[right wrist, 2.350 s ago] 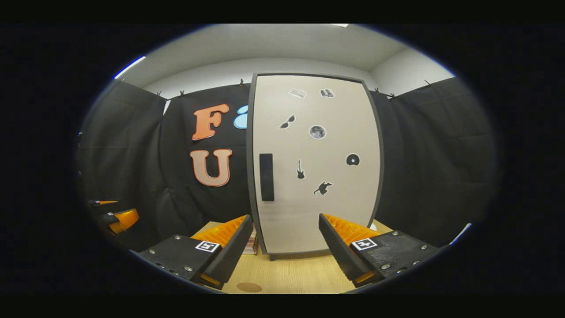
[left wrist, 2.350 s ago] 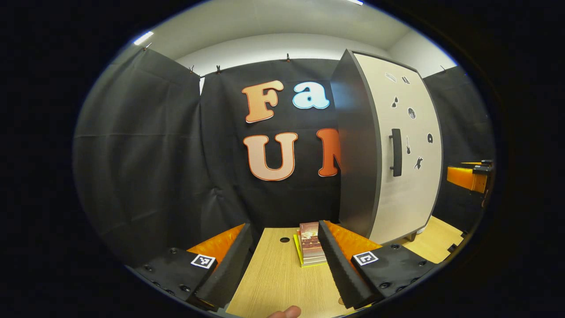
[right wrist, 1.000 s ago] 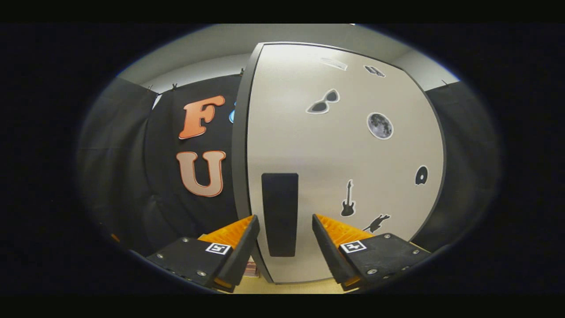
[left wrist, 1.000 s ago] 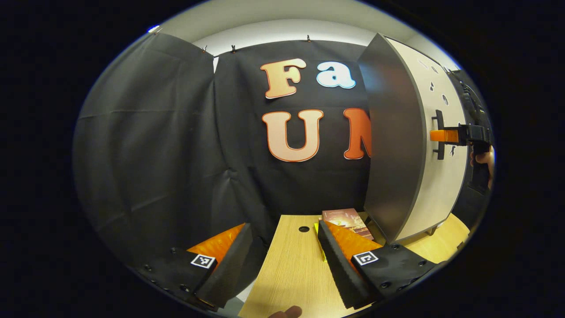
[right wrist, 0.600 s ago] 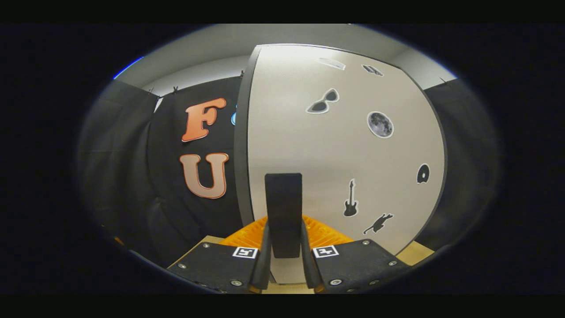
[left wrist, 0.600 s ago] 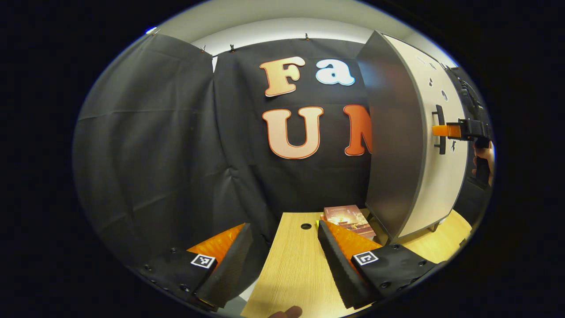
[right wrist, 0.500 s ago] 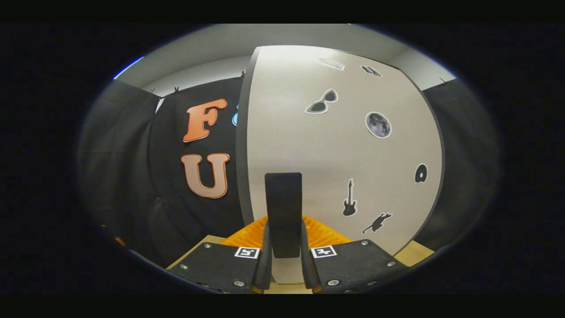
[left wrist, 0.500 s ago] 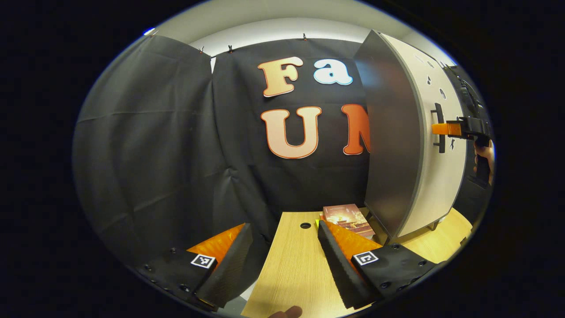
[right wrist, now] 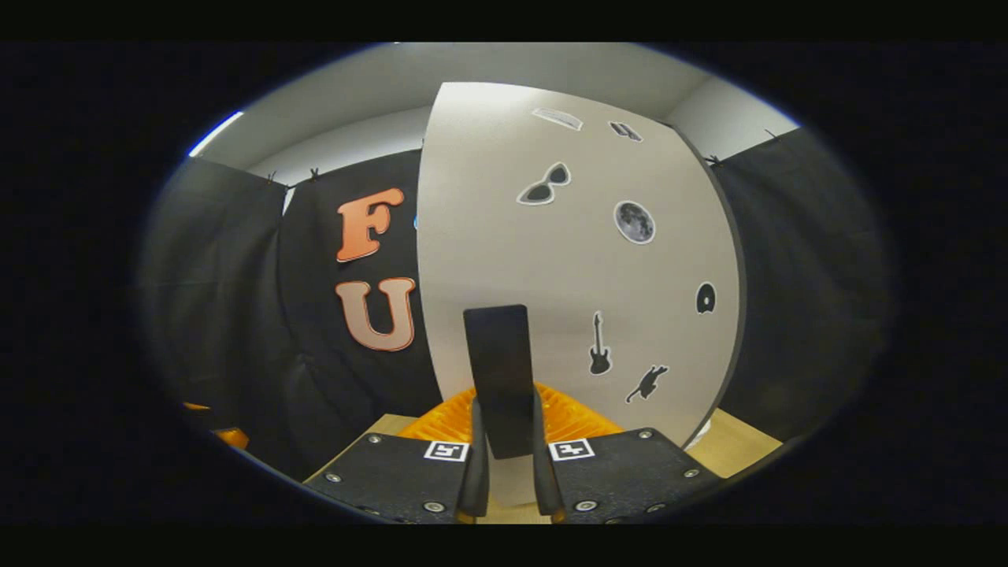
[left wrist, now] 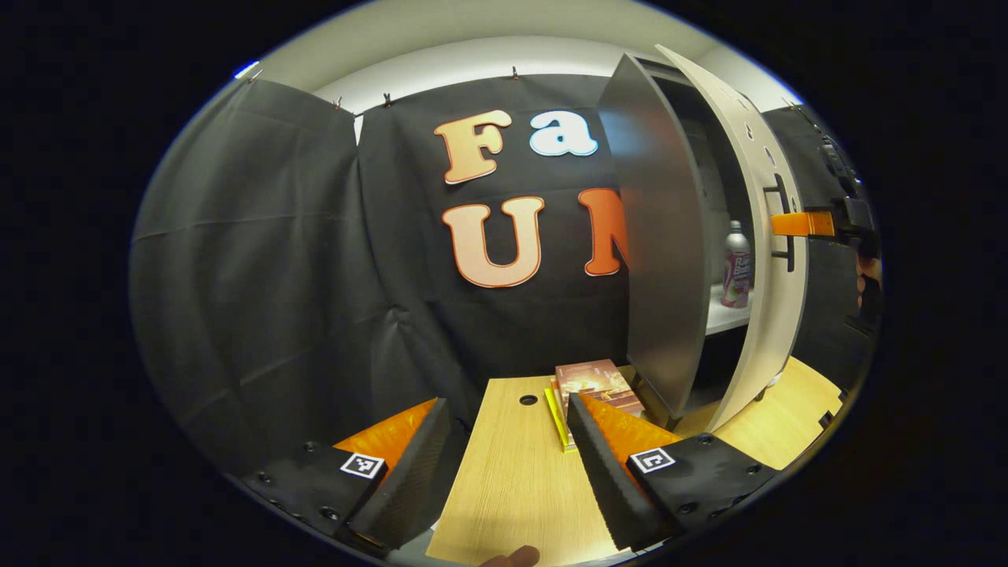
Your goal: Open the cabinet door with the right hand, grasp the bottle in the cabinet with the left hand and place it on the coaster, then close the cabinet door with the right hand.
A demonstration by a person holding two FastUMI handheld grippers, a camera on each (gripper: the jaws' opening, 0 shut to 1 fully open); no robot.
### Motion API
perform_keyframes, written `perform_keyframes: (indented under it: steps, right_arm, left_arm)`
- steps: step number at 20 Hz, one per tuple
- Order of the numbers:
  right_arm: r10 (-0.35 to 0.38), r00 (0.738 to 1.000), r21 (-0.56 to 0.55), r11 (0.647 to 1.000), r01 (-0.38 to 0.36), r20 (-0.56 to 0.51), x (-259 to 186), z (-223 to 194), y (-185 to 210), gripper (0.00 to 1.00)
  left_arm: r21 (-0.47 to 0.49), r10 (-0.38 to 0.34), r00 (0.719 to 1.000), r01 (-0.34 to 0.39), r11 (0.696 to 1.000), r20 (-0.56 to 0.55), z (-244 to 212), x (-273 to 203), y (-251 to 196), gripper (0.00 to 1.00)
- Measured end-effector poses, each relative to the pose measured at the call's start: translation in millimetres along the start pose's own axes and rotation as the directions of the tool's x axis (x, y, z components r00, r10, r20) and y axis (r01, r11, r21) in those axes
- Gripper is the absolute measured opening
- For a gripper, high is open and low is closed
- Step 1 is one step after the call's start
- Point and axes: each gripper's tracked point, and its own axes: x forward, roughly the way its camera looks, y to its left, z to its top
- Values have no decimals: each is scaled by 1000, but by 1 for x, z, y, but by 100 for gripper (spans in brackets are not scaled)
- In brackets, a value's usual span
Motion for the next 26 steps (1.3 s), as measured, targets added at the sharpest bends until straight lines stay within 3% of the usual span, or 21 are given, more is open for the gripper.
perform_keyframes:
  steps: [8, 9, 11, 14, 19, 20, 23, 24, 26]
  right_arm:
    - [10, 1000, 26, 1000, -10, 5, -16, 0, -13, 23]
    - [9, 1000, 27, 1000, -9, 6, -19, 0, -15, 27]
    - [6, 1000, 21, 1000, -6, 5, -24, 1, -20, 22]
    - [5, 1000, 28, 1000, -6, 10, -27, 1, -25, 18]
    - [-12, 1000, 34, 999, 12, 17, -35, 3, -38, 22]
    - [-17, 1000, 38, 999, 16, 18, -36, 3, -41, 22]
    - [-35, 999, 25, 999, 35, 25, -41, 3, -50, 22]
    - [-40, 999, 22, 999, 39, 32, -41, 5, -54, 17]
    - [-43, 998, 32, 999, 42, 39, -41, 5, -58, 21]
  left_arm:
    - [31, -57, 998, 57, 998, 16, 9, -41, -47, 99]
    - [33, -62, 998, 62, 998, 16, 10, -46, -53, 98]
    - [35, -75, 997, 74, 997, 21, 14, -56, -67, 94]
    - [40, -82, 996, 81, 996, 26, 16, -72, -86, 97]
    - [44, -102, 994, 101, 994, 27, 20, -100, -123, 94]
    - [43, -103, 994, 102, 994, 30, 21, -104, -129, 100]
    - [40, -114, 993, 113, 993, 29, 22, -117, -150, 100]
    - [41, -114, 993, 113, 993, 26, 22, -121, -156, 100]
    - [40, -121, 993, 120, 992, 17, 18, -127, -170, 100]
